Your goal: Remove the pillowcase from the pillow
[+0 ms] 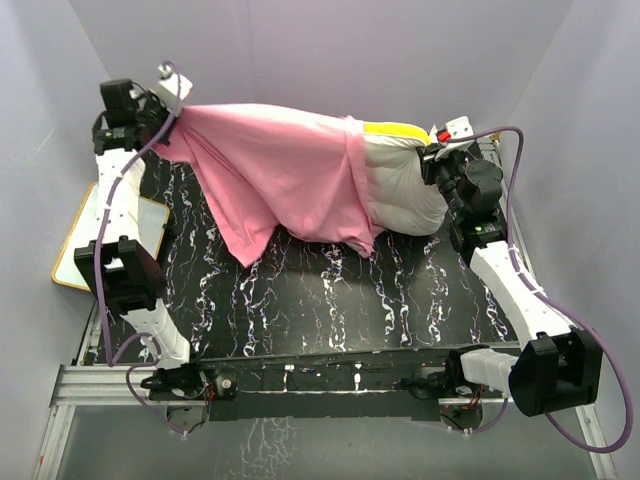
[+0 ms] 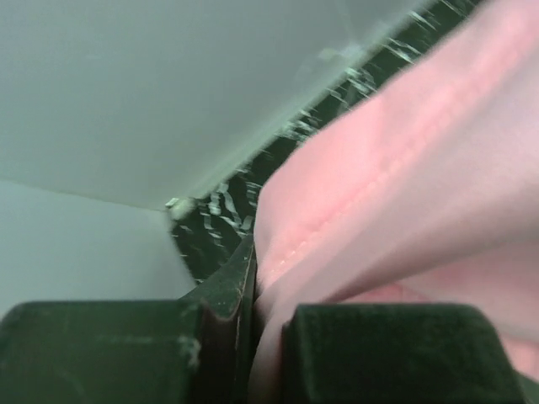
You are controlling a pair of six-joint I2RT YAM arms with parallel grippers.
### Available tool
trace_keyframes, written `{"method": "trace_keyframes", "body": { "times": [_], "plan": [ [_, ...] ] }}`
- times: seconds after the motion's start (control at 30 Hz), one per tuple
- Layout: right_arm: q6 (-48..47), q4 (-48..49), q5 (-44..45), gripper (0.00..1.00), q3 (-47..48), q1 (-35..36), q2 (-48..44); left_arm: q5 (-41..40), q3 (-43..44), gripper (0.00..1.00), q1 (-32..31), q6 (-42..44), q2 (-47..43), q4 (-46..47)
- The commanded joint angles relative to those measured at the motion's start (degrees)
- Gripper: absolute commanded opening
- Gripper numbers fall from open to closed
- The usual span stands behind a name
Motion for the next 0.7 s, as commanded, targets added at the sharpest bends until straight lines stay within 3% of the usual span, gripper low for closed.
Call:
{"method": "trace_keyframes", "body": {
  "times": [0.0, 0.17, 0.3, 0.43, 0.67],
  "plan": [
    [2.44, 9.48, 8.81, 0.08, 7.06, -0.84, -1.33, -2.74, 14.29, 0.00, 6.82, -12.79, 2.39, 5.12],
    [3.19, 8.58, 18.96, 0.08, 7.91, -0.98, -0.07, 1.81, 25.79, 0.00, 11.54, -23.85, 5.67, 2.41],
    [5.12, 8.37, 25.93, 0.08, 8.36, -1.58, 0.20, 2.29, 26.26, 0.00, 13.27, -29.62, 3.92, 8.19],
    [10.27, 7.01, 28.79, 0.08, 8.34, -4.76, -0.43, -2.12, 26.33, 0.00, 14.82, -34.94, 2.46, 15.63],
    [9.46, 5.65, 35.54, 0.08, 8.52, -6.03, -1.13, -7.85, 25.42, 0.00, 17.01, -40.60, 0.42, 27.37]
  ]
}}
